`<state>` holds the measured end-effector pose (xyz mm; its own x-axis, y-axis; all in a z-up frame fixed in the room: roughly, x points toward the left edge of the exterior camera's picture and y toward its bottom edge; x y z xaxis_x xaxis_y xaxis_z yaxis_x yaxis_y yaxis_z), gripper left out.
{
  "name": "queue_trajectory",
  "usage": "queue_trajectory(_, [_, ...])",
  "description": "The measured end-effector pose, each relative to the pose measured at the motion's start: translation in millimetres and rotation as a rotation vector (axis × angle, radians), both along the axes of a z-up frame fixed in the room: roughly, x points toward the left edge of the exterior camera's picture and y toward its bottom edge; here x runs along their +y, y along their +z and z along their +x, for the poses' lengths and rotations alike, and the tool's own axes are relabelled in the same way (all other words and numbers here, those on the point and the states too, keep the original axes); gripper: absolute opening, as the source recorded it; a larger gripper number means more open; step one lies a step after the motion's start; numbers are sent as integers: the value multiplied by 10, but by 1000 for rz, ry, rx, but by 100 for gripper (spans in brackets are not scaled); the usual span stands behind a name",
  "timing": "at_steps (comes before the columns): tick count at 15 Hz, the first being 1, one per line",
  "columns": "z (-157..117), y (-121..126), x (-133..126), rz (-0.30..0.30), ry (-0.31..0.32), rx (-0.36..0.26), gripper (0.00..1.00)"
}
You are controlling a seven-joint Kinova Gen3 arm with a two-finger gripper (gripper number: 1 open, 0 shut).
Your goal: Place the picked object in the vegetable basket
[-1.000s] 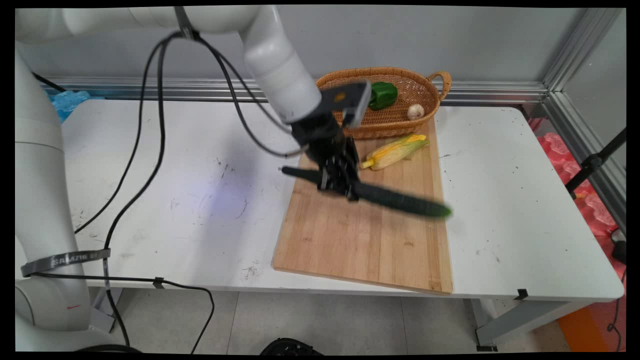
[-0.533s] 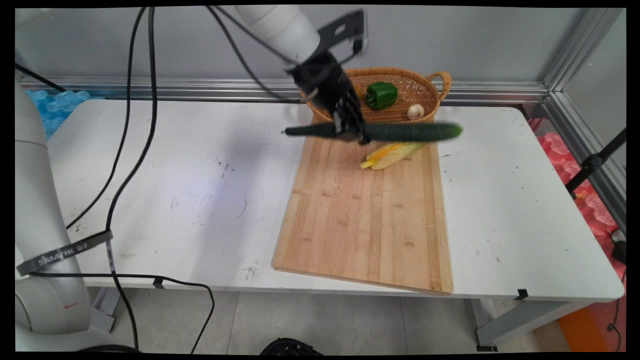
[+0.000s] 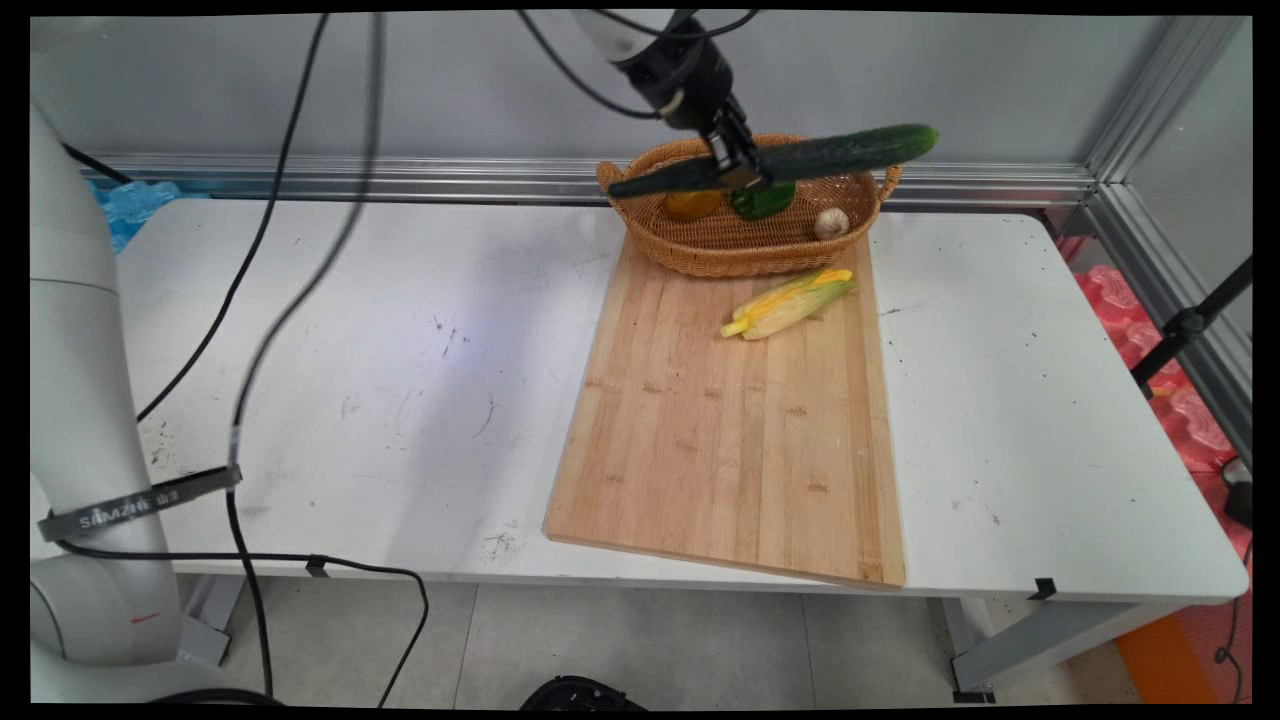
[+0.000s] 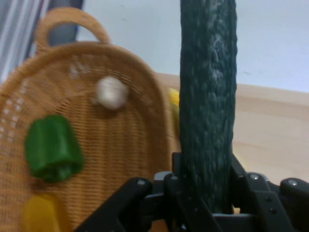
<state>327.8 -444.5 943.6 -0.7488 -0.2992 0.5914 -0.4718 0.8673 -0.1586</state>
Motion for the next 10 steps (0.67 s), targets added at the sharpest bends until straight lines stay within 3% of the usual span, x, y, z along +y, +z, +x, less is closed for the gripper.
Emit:
queue_trajectory(5, [-116,-175,-509,-32,18,-19,0])
queue_trajectory(10, [-213,-549,-938,-20,23,-42,0])
